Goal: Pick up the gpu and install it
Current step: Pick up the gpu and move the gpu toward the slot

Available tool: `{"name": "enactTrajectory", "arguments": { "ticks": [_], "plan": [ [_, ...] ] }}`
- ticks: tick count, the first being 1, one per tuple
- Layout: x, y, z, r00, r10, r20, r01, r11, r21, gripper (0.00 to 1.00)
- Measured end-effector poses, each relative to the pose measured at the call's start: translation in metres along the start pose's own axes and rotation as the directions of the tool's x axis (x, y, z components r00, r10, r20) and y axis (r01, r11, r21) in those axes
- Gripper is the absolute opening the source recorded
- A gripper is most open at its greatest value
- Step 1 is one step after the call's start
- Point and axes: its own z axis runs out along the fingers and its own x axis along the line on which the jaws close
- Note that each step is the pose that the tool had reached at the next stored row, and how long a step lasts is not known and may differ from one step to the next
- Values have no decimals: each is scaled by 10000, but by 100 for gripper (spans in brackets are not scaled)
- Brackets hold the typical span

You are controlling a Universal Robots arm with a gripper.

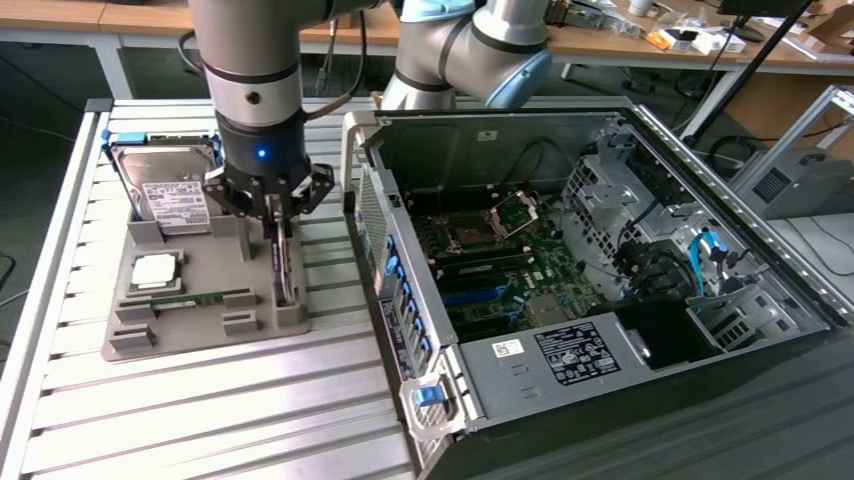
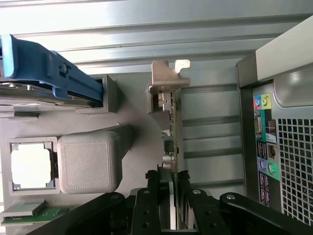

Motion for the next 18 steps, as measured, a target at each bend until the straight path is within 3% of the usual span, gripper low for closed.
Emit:
{"name": "enactTrajectory", "arguments": {
  "ticks": [18],
  "plan": [
    [-18, 5, -95, 10000, 2, -4, -2, 10000, -67, 27]
  ]
}}
